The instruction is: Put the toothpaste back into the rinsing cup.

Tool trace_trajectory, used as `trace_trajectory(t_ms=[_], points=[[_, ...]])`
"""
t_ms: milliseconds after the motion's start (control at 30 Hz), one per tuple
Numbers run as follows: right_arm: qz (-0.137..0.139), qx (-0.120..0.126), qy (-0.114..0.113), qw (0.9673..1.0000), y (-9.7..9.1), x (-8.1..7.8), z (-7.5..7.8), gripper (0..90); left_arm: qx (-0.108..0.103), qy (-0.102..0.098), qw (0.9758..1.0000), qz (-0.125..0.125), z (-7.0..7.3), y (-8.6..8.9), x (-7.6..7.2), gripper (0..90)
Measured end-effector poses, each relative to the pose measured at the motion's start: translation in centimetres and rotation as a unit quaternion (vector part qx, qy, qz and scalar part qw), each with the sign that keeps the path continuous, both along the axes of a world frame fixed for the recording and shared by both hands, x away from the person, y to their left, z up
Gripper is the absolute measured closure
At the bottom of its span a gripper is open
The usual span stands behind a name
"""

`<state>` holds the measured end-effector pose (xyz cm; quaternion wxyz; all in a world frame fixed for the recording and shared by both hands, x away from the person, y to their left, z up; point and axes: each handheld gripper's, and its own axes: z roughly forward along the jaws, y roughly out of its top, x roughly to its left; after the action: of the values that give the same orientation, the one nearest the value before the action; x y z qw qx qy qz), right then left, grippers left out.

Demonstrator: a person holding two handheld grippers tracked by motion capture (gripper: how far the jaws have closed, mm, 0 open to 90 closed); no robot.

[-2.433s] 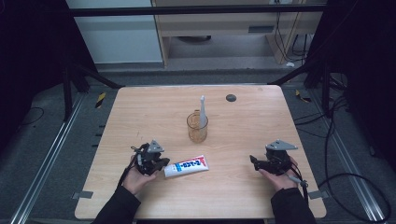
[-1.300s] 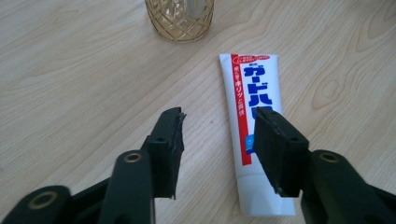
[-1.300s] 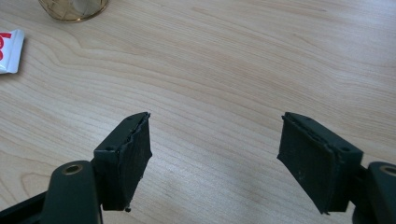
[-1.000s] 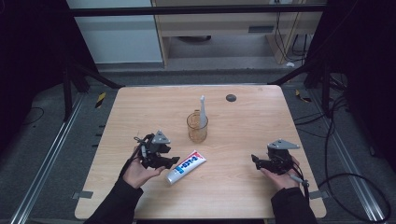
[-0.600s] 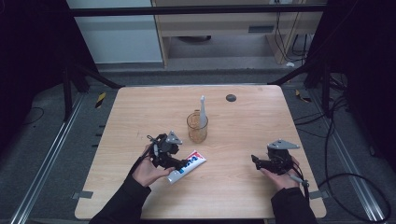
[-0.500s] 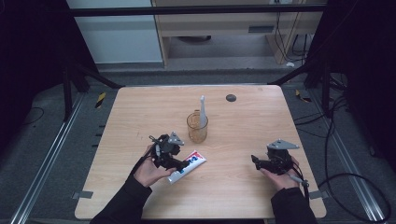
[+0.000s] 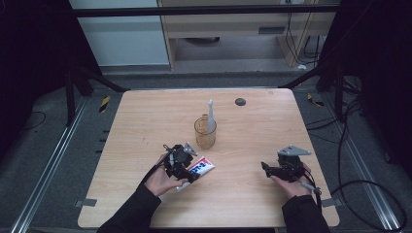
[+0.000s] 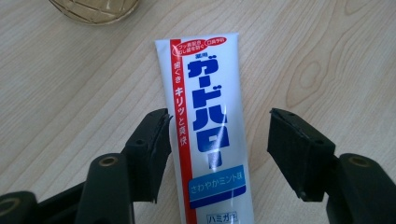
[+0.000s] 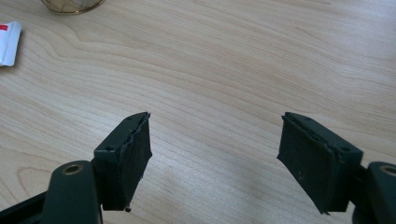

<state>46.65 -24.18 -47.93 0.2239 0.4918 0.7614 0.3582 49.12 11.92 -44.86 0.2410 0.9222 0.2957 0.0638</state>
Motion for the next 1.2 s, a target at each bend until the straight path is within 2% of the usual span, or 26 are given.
trace_trajectory(t_ms=[433,867,967,1200], points=[[0.002,0.003,0.006,1.0,0.1,0.2,-0.1,25.1,0.022,0.027,0.9993,0.011,-1.6,-0.6,1.2,39.7],[0.002,0.001,0.006,1.0,0.2,0.3,-0.2,25.2,0.024,0.052,0.9982,0.019,-2.1,-1.0,1.7,43.1],[0.003,0.003,0.007,1.0,0.2,0.2,-0.2,25.3,0.026,0.059,0.9976,0.023,-2.0,-1.1,1.8,45.2],[0.002,0.001,0.007,1.0,0.2,0.3,-0.2,25.4,0.03,0.061,0.9973,0.029,-1.7,-1.1,1.7,54.7]])
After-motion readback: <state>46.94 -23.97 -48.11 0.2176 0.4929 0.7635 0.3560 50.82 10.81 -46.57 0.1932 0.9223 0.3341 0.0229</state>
